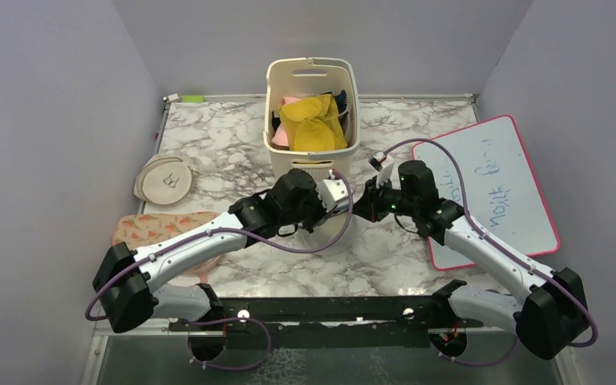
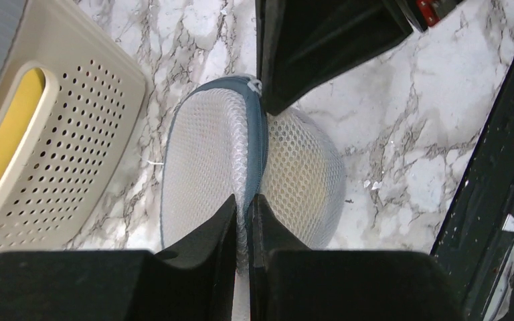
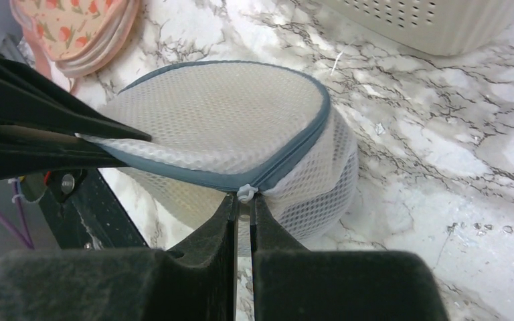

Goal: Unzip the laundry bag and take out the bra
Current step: Unzip the laundry bag at the center of the board.

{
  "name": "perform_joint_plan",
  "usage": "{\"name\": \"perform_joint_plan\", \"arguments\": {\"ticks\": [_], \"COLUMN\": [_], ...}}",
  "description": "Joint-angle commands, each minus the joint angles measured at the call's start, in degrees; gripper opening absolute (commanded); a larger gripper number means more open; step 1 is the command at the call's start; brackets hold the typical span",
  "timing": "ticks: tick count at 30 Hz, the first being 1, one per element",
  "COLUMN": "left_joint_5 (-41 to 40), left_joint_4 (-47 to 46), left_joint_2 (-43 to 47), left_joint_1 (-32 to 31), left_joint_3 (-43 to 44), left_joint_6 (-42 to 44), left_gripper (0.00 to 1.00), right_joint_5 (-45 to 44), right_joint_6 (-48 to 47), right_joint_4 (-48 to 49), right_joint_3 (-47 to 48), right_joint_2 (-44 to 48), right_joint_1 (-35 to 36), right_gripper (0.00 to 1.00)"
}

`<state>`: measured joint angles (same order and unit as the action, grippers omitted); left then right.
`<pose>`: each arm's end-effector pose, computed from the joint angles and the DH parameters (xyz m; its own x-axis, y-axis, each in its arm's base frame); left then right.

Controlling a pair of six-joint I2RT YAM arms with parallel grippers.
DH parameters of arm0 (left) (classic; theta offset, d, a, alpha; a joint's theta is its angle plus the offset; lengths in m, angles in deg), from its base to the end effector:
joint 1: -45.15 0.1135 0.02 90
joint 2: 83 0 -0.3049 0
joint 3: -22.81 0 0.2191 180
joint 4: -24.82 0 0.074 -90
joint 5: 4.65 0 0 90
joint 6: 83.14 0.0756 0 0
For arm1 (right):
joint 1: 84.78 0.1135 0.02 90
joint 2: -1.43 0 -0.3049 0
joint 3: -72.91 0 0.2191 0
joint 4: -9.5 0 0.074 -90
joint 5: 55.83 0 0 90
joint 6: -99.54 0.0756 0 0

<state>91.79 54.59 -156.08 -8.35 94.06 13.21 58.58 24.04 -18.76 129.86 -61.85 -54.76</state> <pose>0.1581 -0.2279 0.3201 -0.2151 0.4755 -0.8530 0.8848 0.4645 0.0358 0.1734 0.1362 0.2806 -0.6637 -0.1202 -0.7383 -0.6032 0.6697 0.4333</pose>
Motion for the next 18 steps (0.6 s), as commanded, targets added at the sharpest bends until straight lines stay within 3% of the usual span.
{"name": "perform_joint_plan", "arguments": {"ticks": [1, 7, 11, 15, 18], "left_joint_5": [1.2, 3.3, 3.1, 2.9, 3.5], "left_joint_4": [2.5, 2.6, 2.4, 1.3, -0.9], "left_joint_2": [4.8, 8.1, 9.0, 7.3, 5.4], "left_joint_1": [-0.1, -0.1, -0.1, -0.1, -0.1], "left_joint_3": [-2.3, -4.8, -5.6, -4.9, -4.8], "left_joint_6": [5.9, 7.2, 3.8, -3.4, -6.6], "left_gripper": [0.00, 0.00, 0.00, 0.19, 0.21], "right_joint_5": [-8.3, -14.2, -11.5, -3.4, 2.3], "right_joint_6": [-0.1, 1.3, 0.5, -2.3, -2.9], "right_joint_4": [-3.8, -3.2, -1.1, 1.4, 4.3], "right_joint_3": [1.5, 1.8, 1.5, 0.7, -0.6], "right_joint_2": [1.0, 0.0, 0.1, 1.8, 2.5], "right_joint_1": [-0.2, -0.3, -0.3, -0.3, -0.3], "right_gripper": [0.01, 0.01, 0.01, 0.01, 0.01]}}
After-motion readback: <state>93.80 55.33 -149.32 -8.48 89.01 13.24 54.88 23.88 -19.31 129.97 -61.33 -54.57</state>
